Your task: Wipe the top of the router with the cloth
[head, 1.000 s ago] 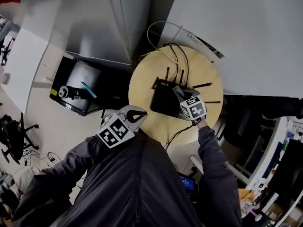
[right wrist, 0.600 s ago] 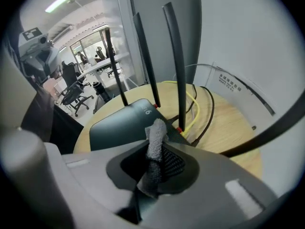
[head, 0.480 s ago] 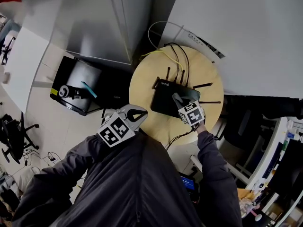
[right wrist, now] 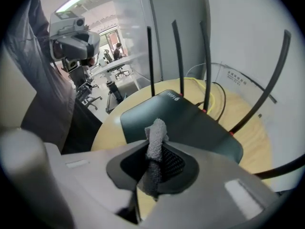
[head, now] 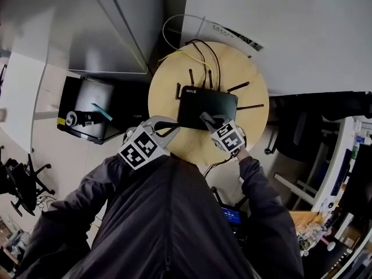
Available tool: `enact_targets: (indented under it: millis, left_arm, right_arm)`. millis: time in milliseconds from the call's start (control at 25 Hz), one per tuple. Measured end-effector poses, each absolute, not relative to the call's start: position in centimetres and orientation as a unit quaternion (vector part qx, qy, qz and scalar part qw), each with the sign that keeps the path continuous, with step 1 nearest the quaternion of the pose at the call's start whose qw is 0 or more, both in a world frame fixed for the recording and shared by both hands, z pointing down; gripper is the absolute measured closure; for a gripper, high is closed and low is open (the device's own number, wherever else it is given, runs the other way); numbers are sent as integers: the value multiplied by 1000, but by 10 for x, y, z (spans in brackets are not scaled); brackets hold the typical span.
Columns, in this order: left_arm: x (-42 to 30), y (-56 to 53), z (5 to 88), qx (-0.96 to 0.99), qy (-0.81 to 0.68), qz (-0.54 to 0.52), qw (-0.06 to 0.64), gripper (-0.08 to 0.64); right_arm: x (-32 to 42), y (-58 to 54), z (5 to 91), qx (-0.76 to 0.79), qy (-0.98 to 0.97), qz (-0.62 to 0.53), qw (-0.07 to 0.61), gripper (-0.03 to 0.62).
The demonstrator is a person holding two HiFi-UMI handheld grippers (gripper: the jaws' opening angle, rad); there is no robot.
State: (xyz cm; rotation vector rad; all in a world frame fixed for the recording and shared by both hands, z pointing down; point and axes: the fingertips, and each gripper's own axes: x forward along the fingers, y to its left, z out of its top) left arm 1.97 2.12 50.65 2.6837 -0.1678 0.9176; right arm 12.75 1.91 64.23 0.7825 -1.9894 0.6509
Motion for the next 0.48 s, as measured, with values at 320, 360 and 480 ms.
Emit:
enact_targets:
  millis: [320,360,480]
  left_arm:
    - [20,25,504,933,-61,320,152,560]
    - [19,27,505,933,-61,321,154,560]
    - [18,30,507,932,-61,321,159,560]
  right_arm:
    - [185,-67,649,424,-754,233,444,552]
    - [188,-70,652,428,-750,235,445,552]
    - [191,-69,654,429,-748,246,442,552]
